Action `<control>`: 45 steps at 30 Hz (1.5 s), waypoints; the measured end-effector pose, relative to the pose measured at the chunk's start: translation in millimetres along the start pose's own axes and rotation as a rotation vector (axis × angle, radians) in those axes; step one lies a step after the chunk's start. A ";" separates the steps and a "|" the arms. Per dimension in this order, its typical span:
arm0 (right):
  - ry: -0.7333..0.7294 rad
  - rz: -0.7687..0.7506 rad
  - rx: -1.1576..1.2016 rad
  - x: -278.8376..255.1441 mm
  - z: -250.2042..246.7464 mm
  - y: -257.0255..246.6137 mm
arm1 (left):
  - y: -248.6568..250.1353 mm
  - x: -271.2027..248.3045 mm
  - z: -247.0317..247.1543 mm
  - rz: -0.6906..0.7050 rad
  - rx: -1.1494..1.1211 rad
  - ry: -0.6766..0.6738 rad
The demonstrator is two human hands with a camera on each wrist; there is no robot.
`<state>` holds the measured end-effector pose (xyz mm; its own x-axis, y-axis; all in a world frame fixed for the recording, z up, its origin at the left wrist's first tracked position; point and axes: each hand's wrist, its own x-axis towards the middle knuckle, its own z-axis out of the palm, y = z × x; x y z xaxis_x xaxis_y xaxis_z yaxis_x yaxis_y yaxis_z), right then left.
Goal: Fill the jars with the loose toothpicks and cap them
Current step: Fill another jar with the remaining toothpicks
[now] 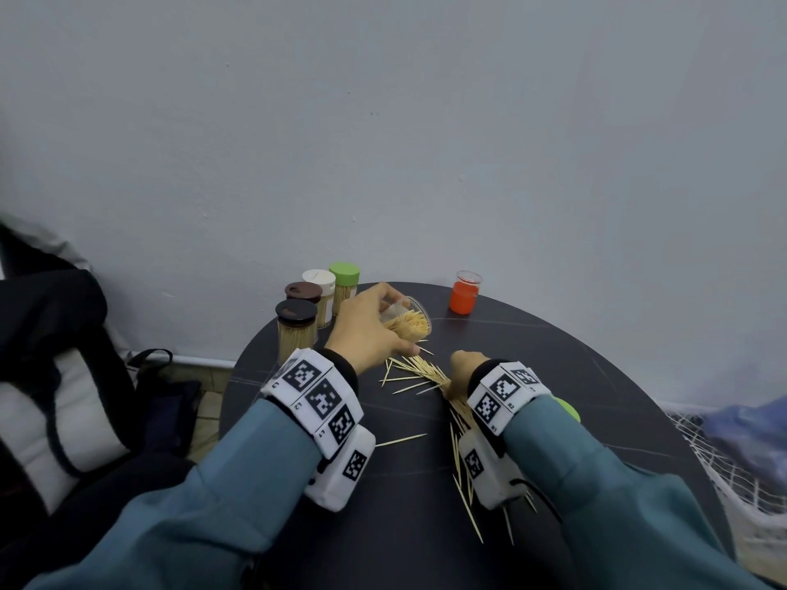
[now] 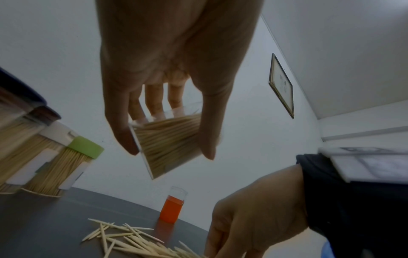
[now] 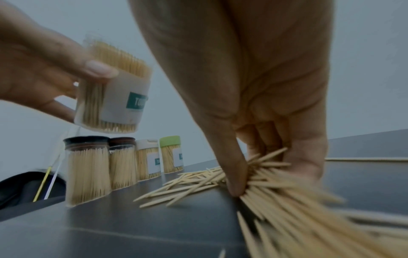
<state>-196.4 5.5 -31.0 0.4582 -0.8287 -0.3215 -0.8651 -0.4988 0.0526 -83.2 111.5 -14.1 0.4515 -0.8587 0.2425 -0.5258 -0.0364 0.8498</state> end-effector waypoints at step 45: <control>0.480 -0.571 1.368 -29.8 -2.3 -3.8 | -6.0 2.2 23.8 -0.070 -0.171 -0.199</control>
<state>-206.3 31.4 -19.4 0.5677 -0.7508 0.3377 0.0416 -0.3835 -0.9226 -96.2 97.7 -29.8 0.3227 -0.9414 0.0981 -0.3616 -0.0268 0.9319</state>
